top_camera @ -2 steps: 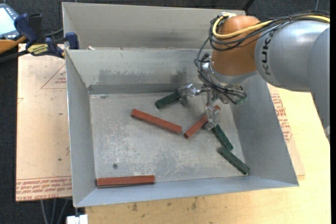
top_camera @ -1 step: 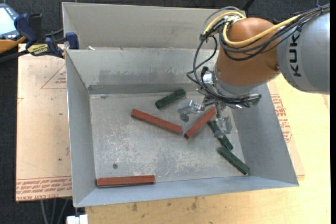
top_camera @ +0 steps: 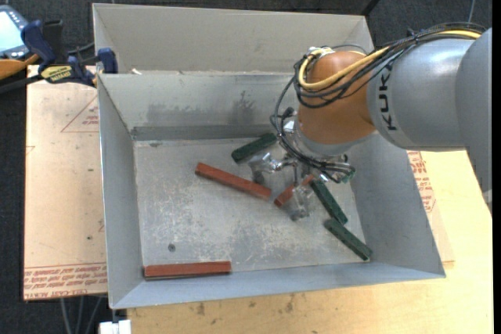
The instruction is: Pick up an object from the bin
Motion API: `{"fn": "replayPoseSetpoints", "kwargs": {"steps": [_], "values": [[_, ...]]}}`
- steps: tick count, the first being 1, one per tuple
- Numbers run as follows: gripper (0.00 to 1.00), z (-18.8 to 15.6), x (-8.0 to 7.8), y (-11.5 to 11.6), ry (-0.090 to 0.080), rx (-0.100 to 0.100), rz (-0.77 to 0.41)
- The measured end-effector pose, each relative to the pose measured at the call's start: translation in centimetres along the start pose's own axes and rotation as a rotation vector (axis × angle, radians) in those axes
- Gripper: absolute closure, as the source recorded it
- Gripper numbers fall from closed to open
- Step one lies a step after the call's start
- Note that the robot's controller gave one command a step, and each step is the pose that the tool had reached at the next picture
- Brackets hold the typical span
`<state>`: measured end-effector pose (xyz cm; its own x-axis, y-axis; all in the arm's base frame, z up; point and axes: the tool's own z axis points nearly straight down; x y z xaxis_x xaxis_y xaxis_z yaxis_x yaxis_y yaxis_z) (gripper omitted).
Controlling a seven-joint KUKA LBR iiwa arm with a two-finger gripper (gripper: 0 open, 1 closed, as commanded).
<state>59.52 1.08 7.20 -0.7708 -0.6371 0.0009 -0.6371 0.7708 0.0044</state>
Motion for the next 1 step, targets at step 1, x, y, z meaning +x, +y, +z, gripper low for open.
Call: {"fn": "replayPoseSetpoints", "kwargs": {"steps": [1], "values": [[0.0,0.05,-1.19,-5.76,-0.007,0.008,0.147]]}}
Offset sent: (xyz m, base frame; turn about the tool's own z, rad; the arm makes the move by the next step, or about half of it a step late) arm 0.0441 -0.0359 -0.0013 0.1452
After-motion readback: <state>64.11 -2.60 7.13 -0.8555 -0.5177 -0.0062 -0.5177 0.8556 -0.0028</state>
